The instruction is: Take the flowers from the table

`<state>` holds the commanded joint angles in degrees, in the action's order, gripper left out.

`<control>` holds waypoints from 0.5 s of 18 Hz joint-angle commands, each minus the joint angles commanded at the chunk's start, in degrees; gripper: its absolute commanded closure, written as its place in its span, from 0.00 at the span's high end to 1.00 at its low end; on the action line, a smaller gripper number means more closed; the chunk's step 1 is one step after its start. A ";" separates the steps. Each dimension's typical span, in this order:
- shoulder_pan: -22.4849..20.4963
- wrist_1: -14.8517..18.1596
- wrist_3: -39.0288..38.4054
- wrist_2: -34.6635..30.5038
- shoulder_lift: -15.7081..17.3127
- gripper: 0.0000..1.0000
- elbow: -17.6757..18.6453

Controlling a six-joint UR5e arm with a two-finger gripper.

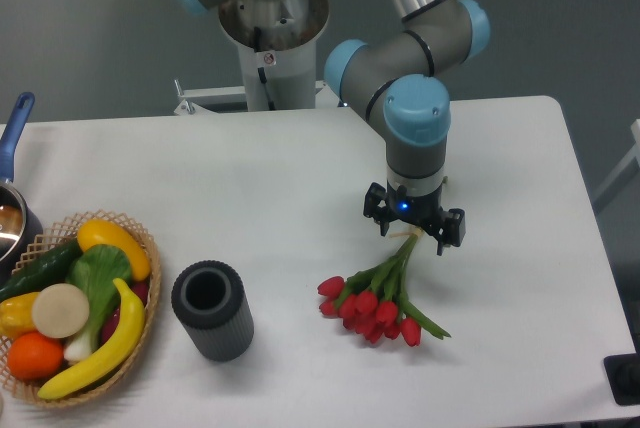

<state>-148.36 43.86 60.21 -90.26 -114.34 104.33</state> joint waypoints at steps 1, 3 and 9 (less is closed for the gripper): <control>0.44 0.00 0.00 -0.09 -0.62 1.00 -0.17; 0.88 0.00 -0.09 -0.09 -2.11 1.00 -0.26; 1.50 -0.26 -0.35 0.00 -3.43 0.99 -0.97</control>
<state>-146.87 43.59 59.85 -90.26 -117.77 103.36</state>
